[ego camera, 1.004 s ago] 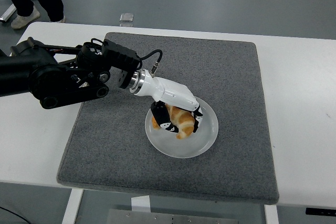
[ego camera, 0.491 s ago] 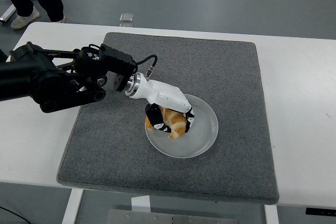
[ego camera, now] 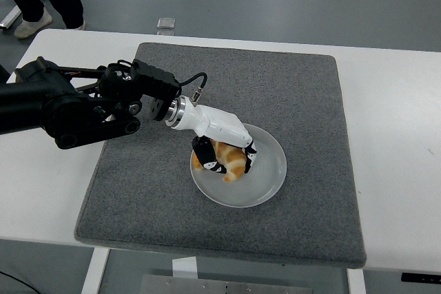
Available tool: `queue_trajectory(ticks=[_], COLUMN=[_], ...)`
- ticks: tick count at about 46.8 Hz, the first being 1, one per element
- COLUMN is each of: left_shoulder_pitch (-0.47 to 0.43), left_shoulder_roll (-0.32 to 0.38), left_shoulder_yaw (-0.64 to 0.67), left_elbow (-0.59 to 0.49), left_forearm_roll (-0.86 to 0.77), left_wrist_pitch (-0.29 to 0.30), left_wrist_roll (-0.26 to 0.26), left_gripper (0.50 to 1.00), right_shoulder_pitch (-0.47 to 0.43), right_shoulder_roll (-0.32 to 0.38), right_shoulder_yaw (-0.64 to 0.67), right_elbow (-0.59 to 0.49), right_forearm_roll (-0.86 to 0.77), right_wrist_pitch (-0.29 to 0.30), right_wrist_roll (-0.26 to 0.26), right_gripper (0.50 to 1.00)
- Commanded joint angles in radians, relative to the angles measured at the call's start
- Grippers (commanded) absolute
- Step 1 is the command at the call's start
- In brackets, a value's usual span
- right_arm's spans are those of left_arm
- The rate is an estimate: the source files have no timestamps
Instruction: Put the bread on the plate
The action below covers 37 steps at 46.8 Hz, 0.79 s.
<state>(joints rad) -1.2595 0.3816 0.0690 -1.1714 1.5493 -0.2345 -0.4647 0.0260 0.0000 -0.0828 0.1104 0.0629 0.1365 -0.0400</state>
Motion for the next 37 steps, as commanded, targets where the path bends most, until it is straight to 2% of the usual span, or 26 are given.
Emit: queue_trajectory(ticks=[1,6,10,14,18,22,33,34,37], left_shoulder_pitch=[0.005,0.012,0.015,0.022,0.023,0.026,0.026,0.026,0.023], left_shoulder_roll=[-0.007,-0.010,-0.010,-0.010,-0.010,-0.010,-0.012,-0.012,-0.012], left_shoulder_yaw=[0.000,-0.002,0.000,0.000,-0.002,-0.002,-0.014,-0.015,-0.020], left_elbow=[0.006,0.006,0.006,0.007,0.013,0.016,0.016,0.016,0.015], left_forearm_roll=[0.000,-0.002,-0.002,-0.002,-0.002,-0.003,-0.023,-0.028,-0.051], left_wrist_pitch=[0.001,0.001,0.001,0.001,0.001,0.001,0.003,0.003,0.003], left_wrist_roll=[0.000,0.000,0.000,0.000,0.000,0.000,0.000,0.000,0.000], left_gripper=[0.500,0.516,0.576,0.600,0.668,0.709,0.970,0.986,0.990], right_shoulder_pitch=[-0.001,-0.001,-0.001,0.000,0.000,0.000,0.000,0.000,-0.001], right_shoulder_roll=[0.000,0.000,0.000,0.000,0.000,0.000,0.000,0.000,0.000], right_shoulder_yaw=[0.000,0.000,0.000,0.002,0.000,0.000,0.000,0.000,0.000], right_elbow=[0.000,0.000,0.000,0.000,0.000,0.000,0.000,0.000,0.000], right_forearm_roll=[0.000,0.000,0.000,0.000,0.000,0.000,0.000,0.000,0.000], right_wrist_pitch=[0.000,0.000,0.000,0.000,0.000,0.000,0.000,0.000,0.000], right_wrist_roll=[0.000,0.000,0.000,0.000,0.000,0.000,0.000,0.000,0.000], right_gripper=[0.952,0.952,0.952,0.952,0.952,0.952,0.952,0.952,0.952])
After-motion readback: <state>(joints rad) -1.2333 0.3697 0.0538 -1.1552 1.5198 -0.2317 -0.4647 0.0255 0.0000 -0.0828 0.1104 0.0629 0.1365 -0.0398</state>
